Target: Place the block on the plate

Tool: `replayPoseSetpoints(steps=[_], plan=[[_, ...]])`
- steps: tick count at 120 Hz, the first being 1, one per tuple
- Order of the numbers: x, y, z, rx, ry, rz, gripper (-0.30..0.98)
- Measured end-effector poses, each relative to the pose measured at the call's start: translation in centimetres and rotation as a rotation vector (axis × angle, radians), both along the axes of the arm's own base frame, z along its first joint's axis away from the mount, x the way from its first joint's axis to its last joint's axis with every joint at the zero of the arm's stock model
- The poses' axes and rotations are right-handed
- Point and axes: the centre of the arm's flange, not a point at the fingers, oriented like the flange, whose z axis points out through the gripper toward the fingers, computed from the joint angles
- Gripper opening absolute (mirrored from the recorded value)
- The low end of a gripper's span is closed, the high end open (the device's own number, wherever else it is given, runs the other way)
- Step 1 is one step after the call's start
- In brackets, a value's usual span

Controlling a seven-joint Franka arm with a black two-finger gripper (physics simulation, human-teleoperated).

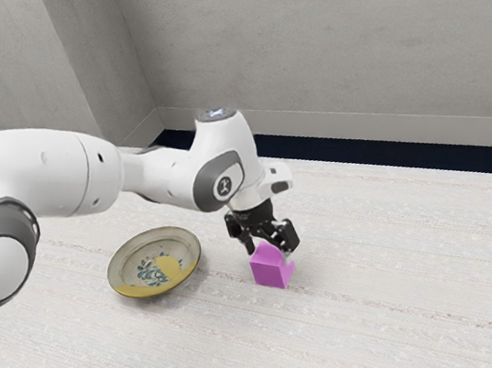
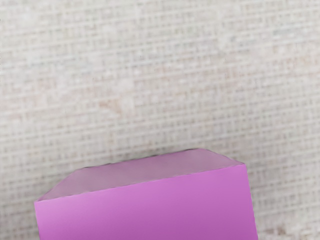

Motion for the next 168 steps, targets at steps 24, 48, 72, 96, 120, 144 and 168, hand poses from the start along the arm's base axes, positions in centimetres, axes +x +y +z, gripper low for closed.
replayPoseSetpoints(steps=[24, 48, 72, 96, 120, 144, 168], plan=[[0.1, 0.0, -2.5, 0.006, 0.025, 0.046, 0.69], [0.6, -0.1, -2.1, 0.002, 0.013, 0.082, 0.43], [0.7, -0.1, -0.1, 0.004, -0.010, 0.106, 0.40], [-0.4, 1.1, 5.7, 0.004, -0.017, 0.135, 0.40], [-3.6, 5.2, 8.7, 0.021, 0.034, 0.196, 0.40], [-6.5, 11.1, 9.6, 0.043, 0.098, 0.290, 0.40], [-6.8, 17.8, 8.9, 0.065, 0.143, 0.379, 0.41]])
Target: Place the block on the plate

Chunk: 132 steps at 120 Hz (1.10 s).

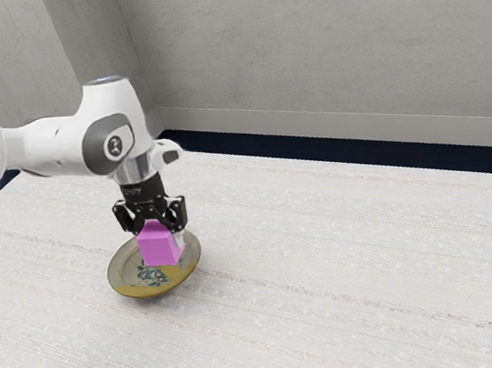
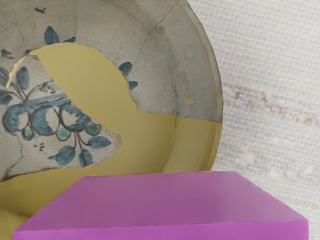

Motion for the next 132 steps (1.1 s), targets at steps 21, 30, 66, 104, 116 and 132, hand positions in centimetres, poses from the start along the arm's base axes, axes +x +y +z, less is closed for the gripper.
replayPoseSetpoints(steps=[21, 30, 66, 104, 116, 132], plan=[[1.9, 2.2, -2.2, 0.027, 0.018, 0.004, 0.41], [2.6, 3.2, -3.4, 0.031, 0.022, 0.012, 0.41], [3.3, 4.2, -6.4, 0.036, 0.047, 0.009, 0.49], [3.5, 3.3, -2.6, 0.032, -0.014, -0.013, 0.64], [3.1, 1.8, 0.5, 0.028, -0.046, -0.055, 0.66], [2.0, 0.4, 5.2, 0.011, -0.064, -0.170, 0.67]])
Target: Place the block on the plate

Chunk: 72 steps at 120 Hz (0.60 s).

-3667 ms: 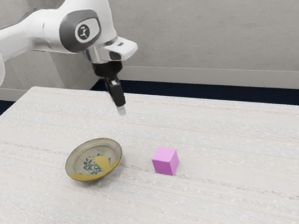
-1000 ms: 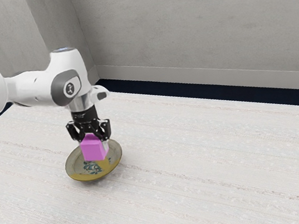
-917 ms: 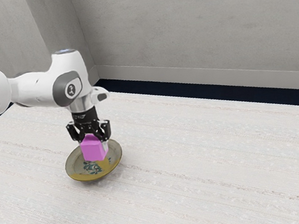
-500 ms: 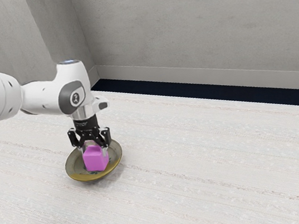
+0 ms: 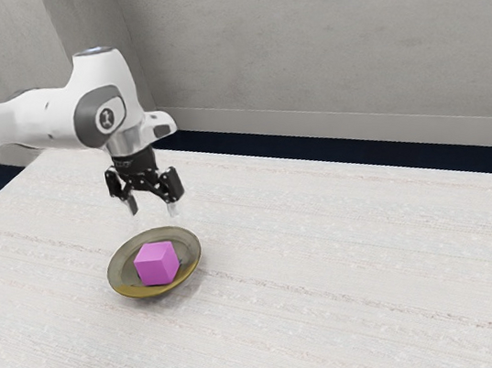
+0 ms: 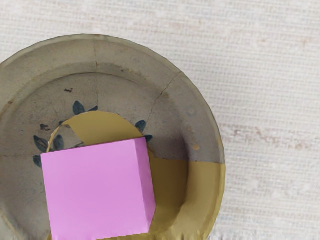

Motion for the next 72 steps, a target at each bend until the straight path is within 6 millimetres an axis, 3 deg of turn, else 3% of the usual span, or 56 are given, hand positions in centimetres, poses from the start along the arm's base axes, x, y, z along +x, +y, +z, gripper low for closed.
replayPoseSetpoints(steps=[42, 52, 72], plan=[[0.0, -3.5, 13.2, -0.002, -0.106, -0.432, 0.68], [-0.3, -3.9, 14.3, -0.004, -0.097, -0.505, 0.68], [-0.8, -3.7, 14.4, -0.014, -0.066, -0.606, 0.69]])
